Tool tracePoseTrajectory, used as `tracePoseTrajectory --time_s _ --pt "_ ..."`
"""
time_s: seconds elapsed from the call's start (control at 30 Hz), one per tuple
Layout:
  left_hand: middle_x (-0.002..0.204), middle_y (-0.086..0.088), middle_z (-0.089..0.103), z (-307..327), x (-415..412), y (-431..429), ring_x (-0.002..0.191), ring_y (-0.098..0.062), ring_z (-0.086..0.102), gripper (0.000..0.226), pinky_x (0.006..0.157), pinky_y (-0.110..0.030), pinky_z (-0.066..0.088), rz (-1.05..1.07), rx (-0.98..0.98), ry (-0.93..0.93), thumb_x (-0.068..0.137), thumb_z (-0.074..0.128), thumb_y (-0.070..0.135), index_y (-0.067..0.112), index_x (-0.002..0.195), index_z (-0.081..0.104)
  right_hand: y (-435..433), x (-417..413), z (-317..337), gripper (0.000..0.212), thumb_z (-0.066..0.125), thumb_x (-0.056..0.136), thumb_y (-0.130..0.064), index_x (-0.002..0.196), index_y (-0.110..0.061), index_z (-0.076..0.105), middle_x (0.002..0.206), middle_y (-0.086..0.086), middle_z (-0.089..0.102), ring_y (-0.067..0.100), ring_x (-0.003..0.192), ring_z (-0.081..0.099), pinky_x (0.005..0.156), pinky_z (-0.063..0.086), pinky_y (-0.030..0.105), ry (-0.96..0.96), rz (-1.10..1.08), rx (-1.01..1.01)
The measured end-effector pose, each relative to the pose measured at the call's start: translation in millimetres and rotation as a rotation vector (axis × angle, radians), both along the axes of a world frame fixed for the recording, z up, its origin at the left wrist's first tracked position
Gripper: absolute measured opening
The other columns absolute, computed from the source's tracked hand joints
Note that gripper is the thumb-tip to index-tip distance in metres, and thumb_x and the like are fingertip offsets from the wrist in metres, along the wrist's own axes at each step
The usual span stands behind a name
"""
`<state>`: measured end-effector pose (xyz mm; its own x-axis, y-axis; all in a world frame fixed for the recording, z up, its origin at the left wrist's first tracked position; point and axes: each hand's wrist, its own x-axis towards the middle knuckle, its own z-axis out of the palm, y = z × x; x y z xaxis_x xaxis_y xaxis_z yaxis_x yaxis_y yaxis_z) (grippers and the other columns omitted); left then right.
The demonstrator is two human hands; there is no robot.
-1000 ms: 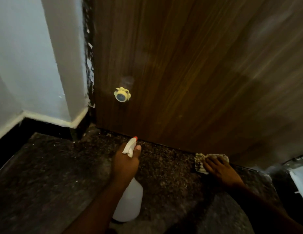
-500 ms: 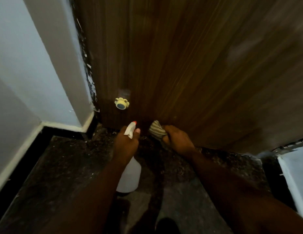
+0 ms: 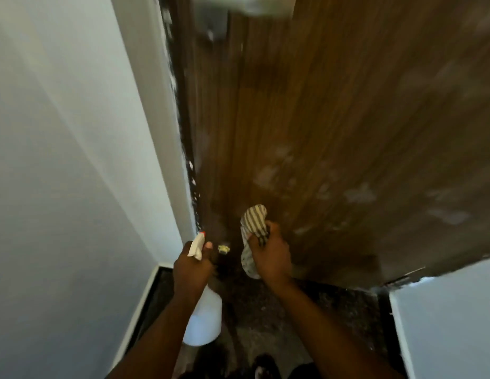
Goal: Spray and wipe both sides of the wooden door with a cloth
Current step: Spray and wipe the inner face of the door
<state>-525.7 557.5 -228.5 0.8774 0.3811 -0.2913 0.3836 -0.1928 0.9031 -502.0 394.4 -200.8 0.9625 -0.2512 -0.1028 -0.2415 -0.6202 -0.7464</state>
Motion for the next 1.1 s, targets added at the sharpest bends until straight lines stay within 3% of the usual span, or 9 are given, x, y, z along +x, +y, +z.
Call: tracePoseTrajectory --time_s 0.1,0.2,0.33,0.43,0.53,0.6,0.9,1.1 --pt "0.099 -0.004 0.069 81 -1 15 0.087 -0.027 0.068 0.034 0.082 -0.05 0.056 -0.009 -0.045 0.012 0.083 0.058 0.057 0.036 0.109 0.058 5 -1 109 0.052 0.061 0.094 -0.036 0.14 -0.02 0.042 0.131 0.01 0.061 0.032 0.115 0.06 0.089 0.048 0.038 -0.032 -0.051 -0.024" --pt "0.099 -0.005 0.069 171 -1 27 0.083 -0.025 0.07 0.035 0.079 -0.048 0.058 -0.02 -0.038 0.0 0.088 0.055 0.051 0.029 0.115 0.058 14 -4 223 0.06 0.061 0.093 -0.032 0.146 -0.02 0.037 0.142 0.005 0.05 0.029 0.12 0.057 0.092 0.047 0.037 -0.171 -0.075 -0.081" --pt "0.096 -0.005 0.069 271 12 39 0.074 -0.021 0.071 0.032 0.061 -0.032 0.058 -0.05 -0.055 -0.054 0.094 0.054 0.04 0.024 0.122 0.056 23 1 346 0.067 0.062 0.091 -0.029 0.149 -0.028 0.028 0.149 -0.001 0.031 0.024 0.108 0.06 0.082 0.051 0.037 -0.311 0.011 -0.357" --pt "0.099 -0.007 0.068 322 17 46 0.075 -0.022 0.07 0.033 0.055 -0.027 0.054 -0.073 -0.084 -0.109 0.093 0.056 0.037 0.022 0.123 0.056 38 21 399 0.076 0.066 0.087 -0.027 0.151 -0.031 0.025 0.157 -0.002 0.021 0.027 0.11 0.06 0.083 0.05 0.036 -0.224 0.189 -0.538" --pt "0.103 -0.007 0.067 352 16 51 0.077 -0.021 0.07 0.037 0.053 -0.022 0.052 -0.102 -0.083 -0.142 0.092 0.058 0.038 0.02 0.124 0.054 59 43 413 0.073 0.067 0.087 -0.038 0.149 -0.027 0.031 0.151 0.005 0.033 0.033 0.126 0.051 0.097 0.046 0.042 -0.001 0.348 -0.592" --pt "0.107 -0.007 0.066 362 10 54 0.078 -0.021 0.071 0.039 0.053 -0.023 0.054 -0.118 -0.08 -0.14 0.092 0.058 0.037 0.019 0.126 0.052 71 47 410 0.068 0.067 0.087 -0.037 0.146 -0.022 0.036 0.145 0.008 0.039 0.033 0.129 0.046 0.099 0.044 0.044 0.07 0.338 -0.556" --pt "0.103 -0.009 0.067 363 -39 84 0.08 -0.024 0.07 0.035 0.063 -0.032 0.06 -0.14 -0.018 -0.137 0.091 0.056 0.042 0.022 0.119 0.054 77 6 408 0.05 0.061 0.09 -0.023 0.138 -0.016 0.048 0.138 0.008 0.047 0.031 0.121 0.053 0.094 0.05 0.041 -0.001 0.279 -0.602" --pt "0.103 -0.008 0.065 369 -91 99 0.075 -0.021 0.07 0.037 0.053 -0.025 0.054 -0.114 -0.013 -0.162 0.093 0.056 0.039 0.026 0.127 0.053 71 -74 402 0.055 0.059 0.094 -0.025 0.145 -0.02 0.04 0.147 0.005 0.041 0.029 0.123 0.053 0.094 0.049 0.042 -0.062 0.274 -0.559"
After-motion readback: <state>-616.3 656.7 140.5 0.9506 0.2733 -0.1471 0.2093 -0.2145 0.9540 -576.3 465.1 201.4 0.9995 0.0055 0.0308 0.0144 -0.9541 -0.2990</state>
